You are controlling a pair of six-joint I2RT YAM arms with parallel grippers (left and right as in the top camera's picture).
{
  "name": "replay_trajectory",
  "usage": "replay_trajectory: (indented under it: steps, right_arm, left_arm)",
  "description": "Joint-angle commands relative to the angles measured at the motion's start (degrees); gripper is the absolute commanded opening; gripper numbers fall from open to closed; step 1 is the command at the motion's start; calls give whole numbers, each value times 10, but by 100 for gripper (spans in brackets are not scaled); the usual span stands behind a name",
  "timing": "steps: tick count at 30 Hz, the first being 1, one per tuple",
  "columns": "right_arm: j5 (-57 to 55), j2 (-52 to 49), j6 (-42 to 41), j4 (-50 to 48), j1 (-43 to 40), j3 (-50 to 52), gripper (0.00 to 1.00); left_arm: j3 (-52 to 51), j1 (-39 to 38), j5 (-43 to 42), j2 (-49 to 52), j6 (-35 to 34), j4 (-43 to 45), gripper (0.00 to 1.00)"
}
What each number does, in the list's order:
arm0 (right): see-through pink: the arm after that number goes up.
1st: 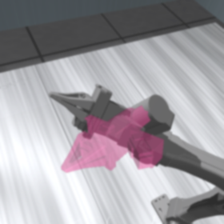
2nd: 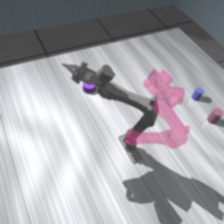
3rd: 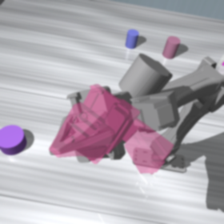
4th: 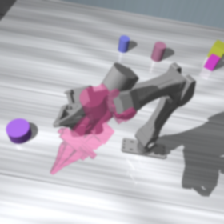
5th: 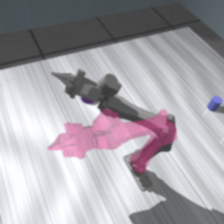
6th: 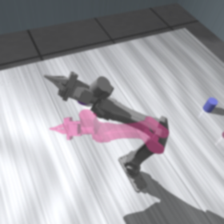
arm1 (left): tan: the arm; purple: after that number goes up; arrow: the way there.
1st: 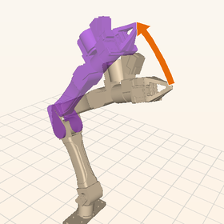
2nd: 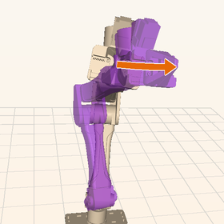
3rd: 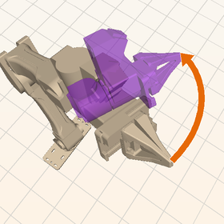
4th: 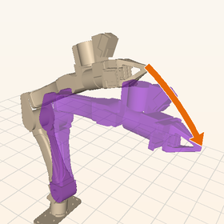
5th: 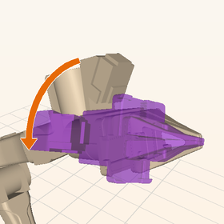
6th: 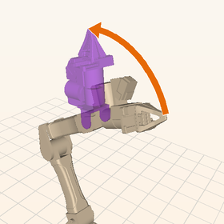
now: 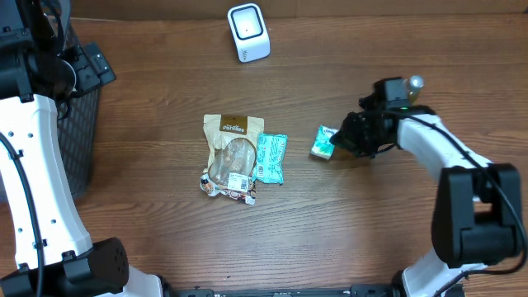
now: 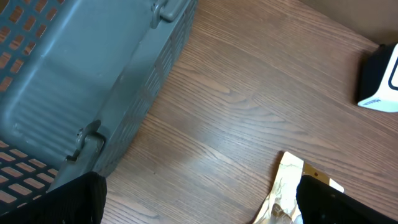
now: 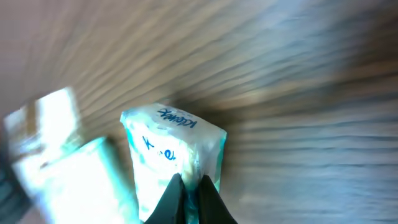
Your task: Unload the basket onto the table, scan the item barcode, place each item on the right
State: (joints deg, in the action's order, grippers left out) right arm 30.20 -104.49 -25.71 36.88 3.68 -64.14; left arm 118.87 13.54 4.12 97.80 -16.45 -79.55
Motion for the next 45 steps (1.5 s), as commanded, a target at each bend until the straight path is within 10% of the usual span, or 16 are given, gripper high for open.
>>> replay_trajectory:
  steps: [1,18,29,45]
  right_arm:
    - [244,28,150,13,-28,2,4]
    - [551,28,518,249,-99,2,4]
    - [592,28,899,599,-149,2,4]
    - [592,111,839,603,-155,4,4]
  left_arm:
    - [4,0,-1,3,2,1,100]
    - [4,0,-1,3,2,1,100]
    - [4,0,-1,3,2,1,100]
    - [4,0,-1,3,2,1,100]
